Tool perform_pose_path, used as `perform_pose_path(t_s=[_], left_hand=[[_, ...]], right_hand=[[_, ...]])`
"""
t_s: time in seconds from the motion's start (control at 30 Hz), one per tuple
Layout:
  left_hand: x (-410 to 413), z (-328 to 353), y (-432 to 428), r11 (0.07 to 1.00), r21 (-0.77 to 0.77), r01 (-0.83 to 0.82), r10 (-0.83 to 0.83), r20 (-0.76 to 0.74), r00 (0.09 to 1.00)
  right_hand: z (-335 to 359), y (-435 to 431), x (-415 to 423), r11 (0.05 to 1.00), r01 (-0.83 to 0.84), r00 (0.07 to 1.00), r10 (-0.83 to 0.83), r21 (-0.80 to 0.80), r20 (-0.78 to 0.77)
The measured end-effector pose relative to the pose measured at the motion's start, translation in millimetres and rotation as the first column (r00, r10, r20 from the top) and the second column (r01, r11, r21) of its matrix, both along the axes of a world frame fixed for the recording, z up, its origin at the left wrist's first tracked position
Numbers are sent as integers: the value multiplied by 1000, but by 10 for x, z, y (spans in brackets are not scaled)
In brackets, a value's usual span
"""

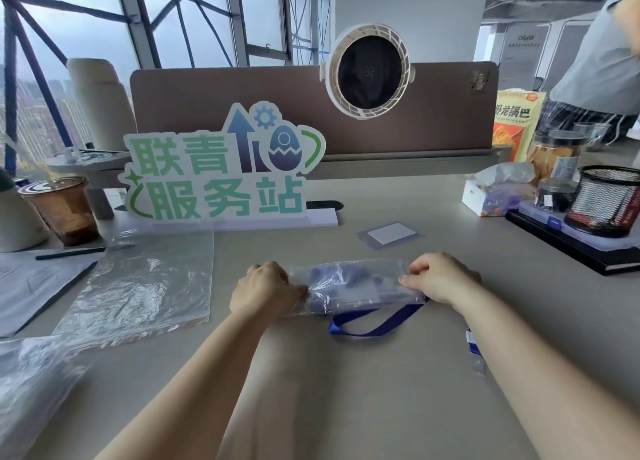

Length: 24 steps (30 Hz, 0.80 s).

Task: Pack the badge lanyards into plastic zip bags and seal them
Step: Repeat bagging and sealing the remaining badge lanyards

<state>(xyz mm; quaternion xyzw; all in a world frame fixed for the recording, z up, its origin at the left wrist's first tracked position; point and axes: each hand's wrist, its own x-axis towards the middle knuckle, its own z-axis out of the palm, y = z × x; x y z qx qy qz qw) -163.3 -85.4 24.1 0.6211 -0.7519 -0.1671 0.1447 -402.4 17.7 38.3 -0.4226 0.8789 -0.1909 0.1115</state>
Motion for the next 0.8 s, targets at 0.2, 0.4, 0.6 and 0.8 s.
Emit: perform_pose_path(t_s=[0.2,0.4,0.6,0.8], left_hand=[[-95,-2,-39,997,60,44,-44,1,999],[20,56,77,998,-53,28,-40,-236,971],[667,444,347,975,-200,-97,-1,-439,898],[2062,709,675,909,-242,-338,171,-524,834]], right_hand=[[-67,-152,58,998,54,995,-50,-44,87],[69,-16,119,980,39,999,-38,-196,7],[317,77,594,891,-125,952,232,-437,200],[418,-19,1889,791,-291,781,521,-538,344]])
